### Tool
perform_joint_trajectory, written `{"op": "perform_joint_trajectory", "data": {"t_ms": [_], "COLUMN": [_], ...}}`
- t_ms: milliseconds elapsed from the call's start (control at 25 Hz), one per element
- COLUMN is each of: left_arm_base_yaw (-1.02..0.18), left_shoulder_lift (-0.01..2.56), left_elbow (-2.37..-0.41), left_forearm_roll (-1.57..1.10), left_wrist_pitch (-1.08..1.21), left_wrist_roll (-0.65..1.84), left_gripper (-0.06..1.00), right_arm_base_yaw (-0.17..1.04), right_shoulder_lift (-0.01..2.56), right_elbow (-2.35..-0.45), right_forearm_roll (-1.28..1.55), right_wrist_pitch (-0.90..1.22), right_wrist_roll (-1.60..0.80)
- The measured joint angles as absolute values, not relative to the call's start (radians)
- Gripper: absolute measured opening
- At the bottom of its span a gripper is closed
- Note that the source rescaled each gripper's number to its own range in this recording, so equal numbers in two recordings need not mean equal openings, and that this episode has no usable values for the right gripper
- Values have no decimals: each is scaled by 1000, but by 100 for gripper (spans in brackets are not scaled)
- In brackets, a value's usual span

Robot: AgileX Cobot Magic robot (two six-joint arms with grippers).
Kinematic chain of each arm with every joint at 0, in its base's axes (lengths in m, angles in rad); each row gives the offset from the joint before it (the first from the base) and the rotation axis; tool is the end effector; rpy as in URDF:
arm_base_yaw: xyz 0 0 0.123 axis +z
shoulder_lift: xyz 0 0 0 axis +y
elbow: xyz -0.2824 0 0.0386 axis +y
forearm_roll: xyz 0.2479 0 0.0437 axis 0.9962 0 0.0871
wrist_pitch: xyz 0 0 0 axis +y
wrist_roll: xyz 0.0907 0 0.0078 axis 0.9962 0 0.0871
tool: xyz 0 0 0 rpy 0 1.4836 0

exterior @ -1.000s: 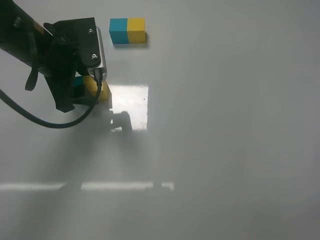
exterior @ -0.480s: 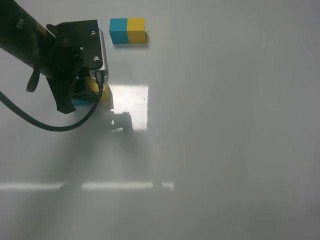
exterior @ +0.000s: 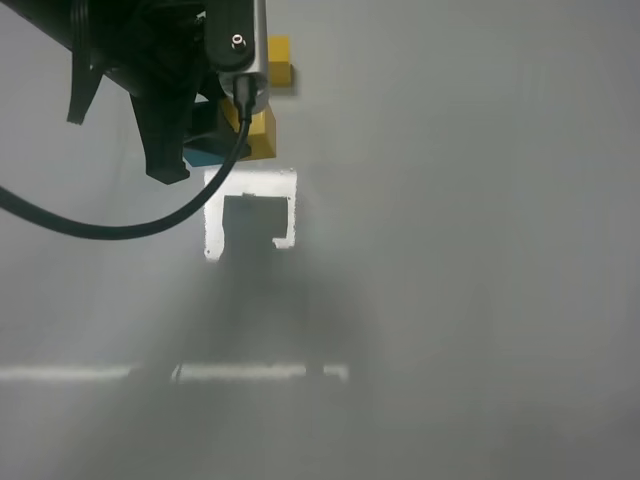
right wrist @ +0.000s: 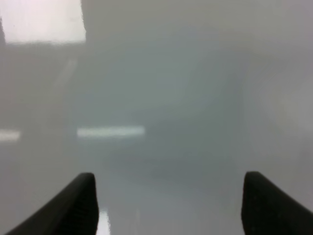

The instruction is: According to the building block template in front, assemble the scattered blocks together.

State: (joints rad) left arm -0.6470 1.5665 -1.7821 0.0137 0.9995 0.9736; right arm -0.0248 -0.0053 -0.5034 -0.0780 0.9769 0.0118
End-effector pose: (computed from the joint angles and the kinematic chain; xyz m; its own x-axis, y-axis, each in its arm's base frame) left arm 0.2719 -0.2041 0.4428 0.2103 0.8826 -0.4204 0.7568 0.1253 0.6415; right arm -0.0032 -0.0058 0.2852 -0.3729 -0.0226 -0.9276 0.0728 0.9959 -0.0535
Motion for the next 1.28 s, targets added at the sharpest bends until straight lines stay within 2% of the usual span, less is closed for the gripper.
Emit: {"op": "perform_joint_trajectory", "data": {"t_ms": [360,840,880,920,960,1040,1080,1160,1280], "left_arm_base_yaw": [-596,-589,-589,-589,-589,-589,-589,-589,-589], "left_shoulder_lift": [1699,1710,1710,1710,1711,1711,1711,1711,1700], "left_elbow": [-1839,-1839,-1839,-1839,-1839,-1839,-1839,-1839,-1839], "left_forearm_roll": [84,79,79,79,80,80,80,80,80], "left_wrist_pitch": [1006,979,979,979,978,975,975,976,990], "left_wrist_roll": [985,987,984,972,952,907,887,869,853], "left_gripper": [0,0,3,12,27,67,83,98,100], "right_arm_base_yaw": [-25,-25,-25,-25,-25,-25,-25,-25,-25], "right_shoulder_lift": [-5,-5,-5,-5,-5,-5,-5,-5,-5], "right_elbow": [-503,-503,-503,-503,-503,-503,-503,-503,-503], "right_forearm_roll": [-78,-78,-78,-78,-78,-78,-78,-78,-78], "right_wrist_pitch": [977,977,977,977,977,977,977,977,977], "right_wrist_roll": [12,12,12,12,12,12,12,12,12]}}
